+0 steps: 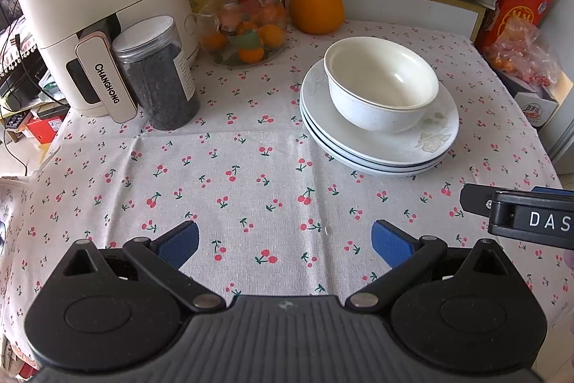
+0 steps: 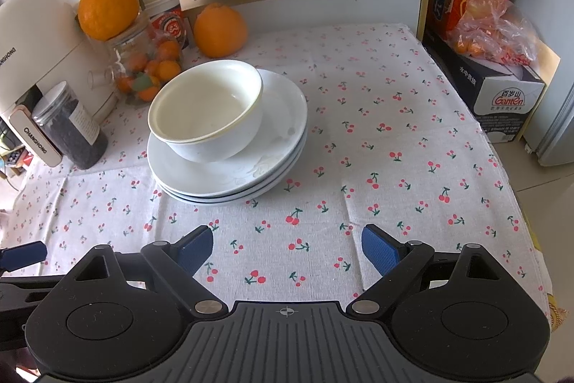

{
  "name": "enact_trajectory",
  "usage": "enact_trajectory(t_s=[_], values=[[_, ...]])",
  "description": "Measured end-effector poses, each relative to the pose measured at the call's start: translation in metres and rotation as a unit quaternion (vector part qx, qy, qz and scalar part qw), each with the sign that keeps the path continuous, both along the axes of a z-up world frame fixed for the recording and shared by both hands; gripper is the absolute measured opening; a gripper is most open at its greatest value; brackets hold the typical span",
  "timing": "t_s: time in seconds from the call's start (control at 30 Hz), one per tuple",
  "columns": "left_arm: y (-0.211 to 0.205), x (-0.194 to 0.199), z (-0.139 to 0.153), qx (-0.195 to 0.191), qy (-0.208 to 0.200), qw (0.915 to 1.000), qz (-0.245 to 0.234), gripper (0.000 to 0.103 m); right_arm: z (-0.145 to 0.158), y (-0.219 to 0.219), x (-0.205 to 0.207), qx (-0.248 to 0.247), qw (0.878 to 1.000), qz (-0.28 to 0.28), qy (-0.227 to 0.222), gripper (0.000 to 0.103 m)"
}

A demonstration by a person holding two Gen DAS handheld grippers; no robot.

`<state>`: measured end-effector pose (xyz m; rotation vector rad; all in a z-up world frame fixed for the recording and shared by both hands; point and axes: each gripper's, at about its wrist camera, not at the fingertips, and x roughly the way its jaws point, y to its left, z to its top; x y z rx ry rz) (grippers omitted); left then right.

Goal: Organize plates and bowls

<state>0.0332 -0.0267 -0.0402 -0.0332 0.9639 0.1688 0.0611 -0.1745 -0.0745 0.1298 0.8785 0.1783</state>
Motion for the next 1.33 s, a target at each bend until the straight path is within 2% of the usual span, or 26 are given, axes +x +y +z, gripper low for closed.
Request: enact_trajectory(t_s=[1.33], values=[[-0.0042,-0.002,-0.0003,0.0,-0.001,1.0,-0.003,0.103,-0.0055,0.0003,-0.0015,-0.004,1.0,0.0,0.001,0.092]])
